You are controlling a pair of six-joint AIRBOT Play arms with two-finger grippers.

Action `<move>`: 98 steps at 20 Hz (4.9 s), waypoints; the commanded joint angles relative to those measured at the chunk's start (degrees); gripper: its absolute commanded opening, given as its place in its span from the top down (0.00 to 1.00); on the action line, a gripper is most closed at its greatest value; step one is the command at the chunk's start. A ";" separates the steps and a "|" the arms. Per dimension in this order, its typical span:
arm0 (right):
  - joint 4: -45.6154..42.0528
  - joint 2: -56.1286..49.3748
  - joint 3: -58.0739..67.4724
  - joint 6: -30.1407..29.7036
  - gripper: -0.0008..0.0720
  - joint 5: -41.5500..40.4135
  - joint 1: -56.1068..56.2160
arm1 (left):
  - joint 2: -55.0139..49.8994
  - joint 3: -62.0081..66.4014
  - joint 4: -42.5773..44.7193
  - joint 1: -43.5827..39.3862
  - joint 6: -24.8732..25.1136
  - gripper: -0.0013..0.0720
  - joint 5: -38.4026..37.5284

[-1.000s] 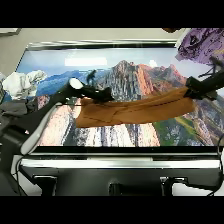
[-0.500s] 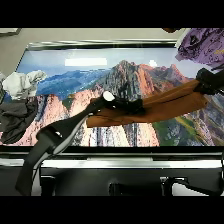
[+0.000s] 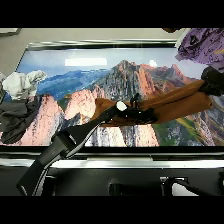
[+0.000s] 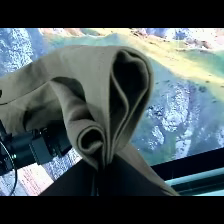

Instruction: Fold the clothes and pants, and hang the long-sleeved shirts on hangers.

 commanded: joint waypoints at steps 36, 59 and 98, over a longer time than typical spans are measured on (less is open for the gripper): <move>6.88 -27.58 0.02 29.29 0.95 -33.77 47.60 | 39.71 -1.62 57.29 40.48 -9.42 0.96 -39.19; 18.97 -18.23 -0.22 -2.16 0.08 -18.01 15.72 | 39.74 -1.62 57.29 40.48 -9.70 0.96 -39.19; 33.68 -25.42 -19.80 -15.34 0.95 -29.35 6.69 | 39.69 -1.62 57.27 40.37 -10.38 0.96 -39.17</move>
